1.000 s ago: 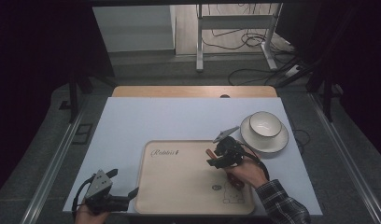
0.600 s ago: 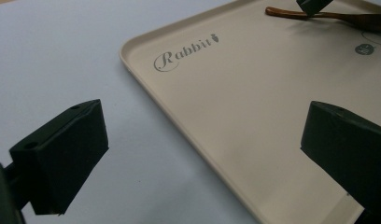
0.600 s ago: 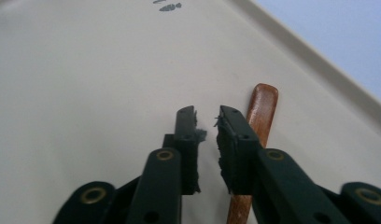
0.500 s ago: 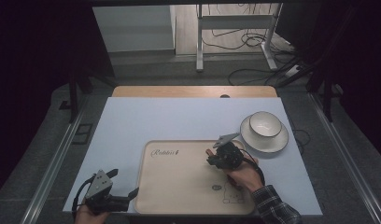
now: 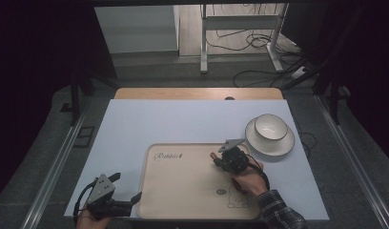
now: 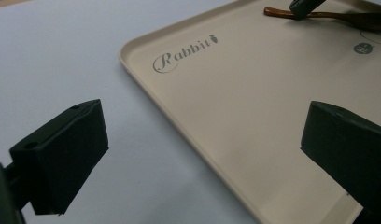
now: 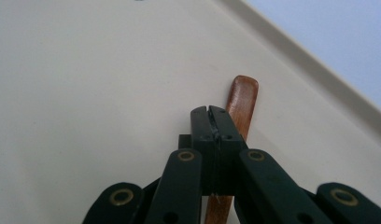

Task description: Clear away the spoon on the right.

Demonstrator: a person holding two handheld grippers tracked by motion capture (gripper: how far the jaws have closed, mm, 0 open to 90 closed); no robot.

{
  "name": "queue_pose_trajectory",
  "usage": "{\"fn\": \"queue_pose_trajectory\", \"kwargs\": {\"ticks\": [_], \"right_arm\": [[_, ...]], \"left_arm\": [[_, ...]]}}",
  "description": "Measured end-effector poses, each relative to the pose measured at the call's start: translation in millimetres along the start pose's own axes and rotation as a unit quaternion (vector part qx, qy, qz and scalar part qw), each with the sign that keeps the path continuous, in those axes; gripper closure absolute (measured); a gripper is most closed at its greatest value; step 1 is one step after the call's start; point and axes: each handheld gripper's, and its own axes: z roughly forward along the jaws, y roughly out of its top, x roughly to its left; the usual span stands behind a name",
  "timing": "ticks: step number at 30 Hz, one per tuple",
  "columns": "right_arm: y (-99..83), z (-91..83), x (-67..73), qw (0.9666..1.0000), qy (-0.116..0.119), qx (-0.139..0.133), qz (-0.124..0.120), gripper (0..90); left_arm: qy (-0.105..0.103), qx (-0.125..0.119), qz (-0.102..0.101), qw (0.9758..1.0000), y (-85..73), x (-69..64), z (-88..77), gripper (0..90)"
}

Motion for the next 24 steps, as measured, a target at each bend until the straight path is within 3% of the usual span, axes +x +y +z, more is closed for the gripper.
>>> {"fn": "queue_pose_trajectory", "kwargs": {"ticks": [24], "right_arm": [[-14.2, -9.5, -17.0, 0.9992, -0.026, -0.001, 0.03, 89.8]], "left_arm": [[0.001, -0.002, 0.001, 1.0, 0.0, 0.0, -0.6, 0.4]]}}
